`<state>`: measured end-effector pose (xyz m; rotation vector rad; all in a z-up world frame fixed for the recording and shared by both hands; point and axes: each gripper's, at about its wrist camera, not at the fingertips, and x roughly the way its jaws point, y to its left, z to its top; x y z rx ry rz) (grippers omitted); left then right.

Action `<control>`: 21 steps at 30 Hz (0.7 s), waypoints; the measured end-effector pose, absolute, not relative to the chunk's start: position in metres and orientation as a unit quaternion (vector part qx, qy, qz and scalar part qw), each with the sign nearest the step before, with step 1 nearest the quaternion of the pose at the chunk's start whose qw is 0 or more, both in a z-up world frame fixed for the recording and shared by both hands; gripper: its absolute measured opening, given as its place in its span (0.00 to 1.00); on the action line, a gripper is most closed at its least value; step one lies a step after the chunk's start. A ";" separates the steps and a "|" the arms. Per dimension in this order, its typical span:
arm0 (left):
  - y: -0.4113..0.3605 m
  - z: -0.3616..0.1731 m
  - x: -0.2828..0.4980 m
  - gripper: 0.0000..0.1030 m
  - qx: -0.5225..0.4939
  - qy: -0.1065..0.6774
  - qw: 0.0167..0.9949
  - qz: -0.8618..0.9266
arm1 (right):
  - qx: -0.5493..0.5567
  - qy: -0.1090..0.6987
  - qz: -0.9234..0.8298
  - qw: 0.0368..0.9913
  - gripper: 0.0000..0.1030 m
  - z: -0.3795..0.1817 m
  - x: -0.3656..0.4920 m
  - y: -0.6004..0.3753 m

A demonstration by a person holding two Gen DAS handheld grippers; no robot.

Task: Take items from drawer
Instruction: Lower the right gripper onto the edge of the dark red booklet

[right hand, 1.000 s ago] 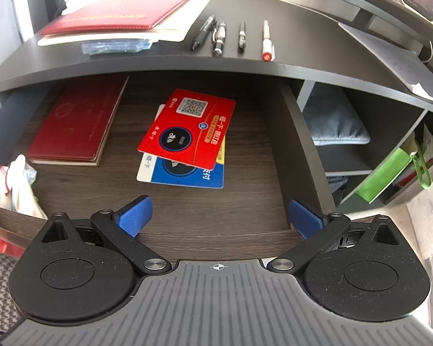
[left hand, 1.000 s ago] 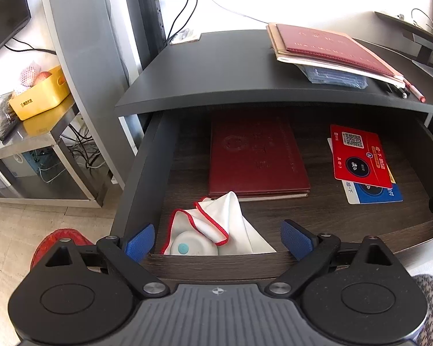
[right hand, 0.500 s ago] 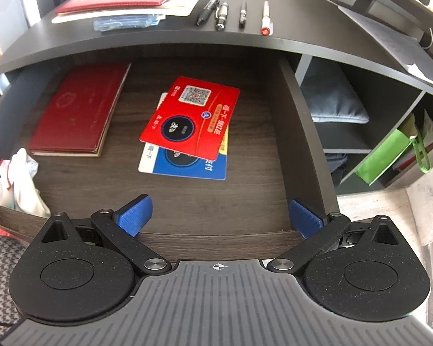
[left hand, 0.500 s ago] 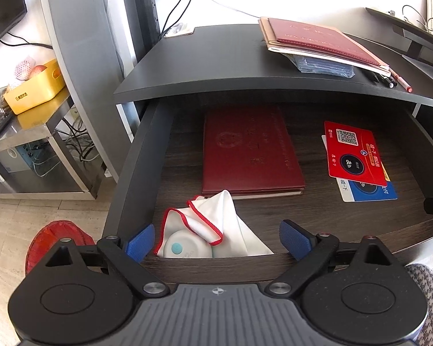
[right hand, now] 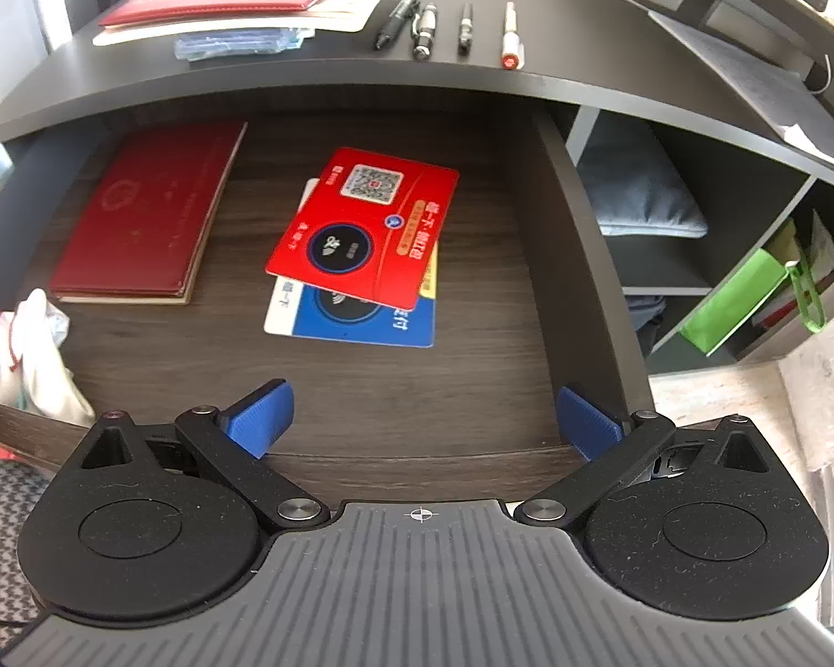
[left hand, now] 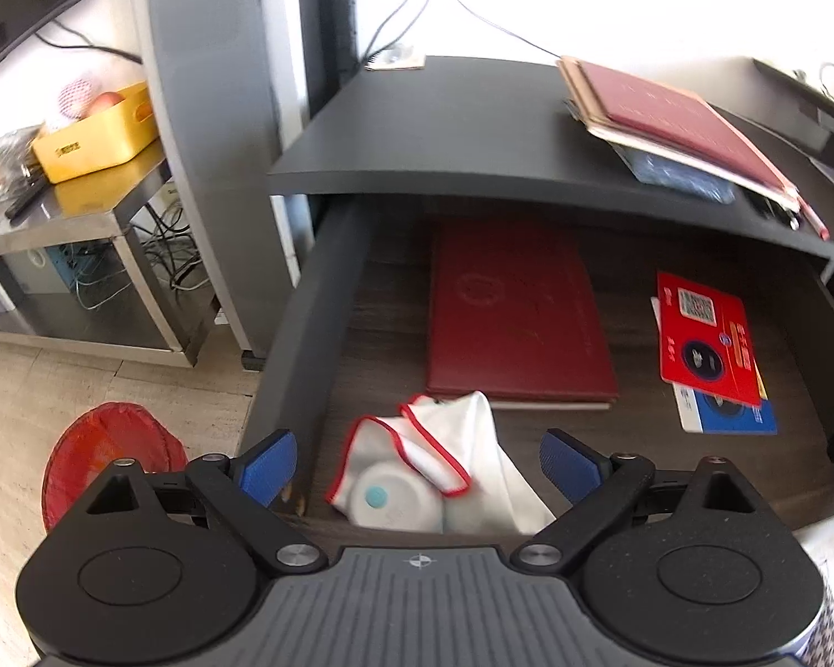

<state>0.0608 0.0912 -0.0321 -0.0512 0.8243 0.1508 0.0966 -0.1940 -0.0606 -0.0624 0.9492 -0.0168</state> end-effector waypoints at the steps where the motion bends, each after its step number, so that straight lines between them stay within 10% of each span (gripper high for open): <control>1: 0.093 -0.031 0.062 0.92 -0.027 0.399 0.914 0.074 | -0.023 0.453 -0.004 0.891 1.00 -0.059 0.096 -0.194; 9: 0.103 -0.037 0.077 0.92 -0.036 0.409 0.909 0.069 | 0.034 0.417 0.044 0.907 1.00 -0.041 0.106 -0.186; 21: 0.120 -0.042 0.133 0.58 -0.047 0.453 0.889 0.051 | 0.113 0.481 0.132 0.860 0.78 -0.064 0.187 -0.142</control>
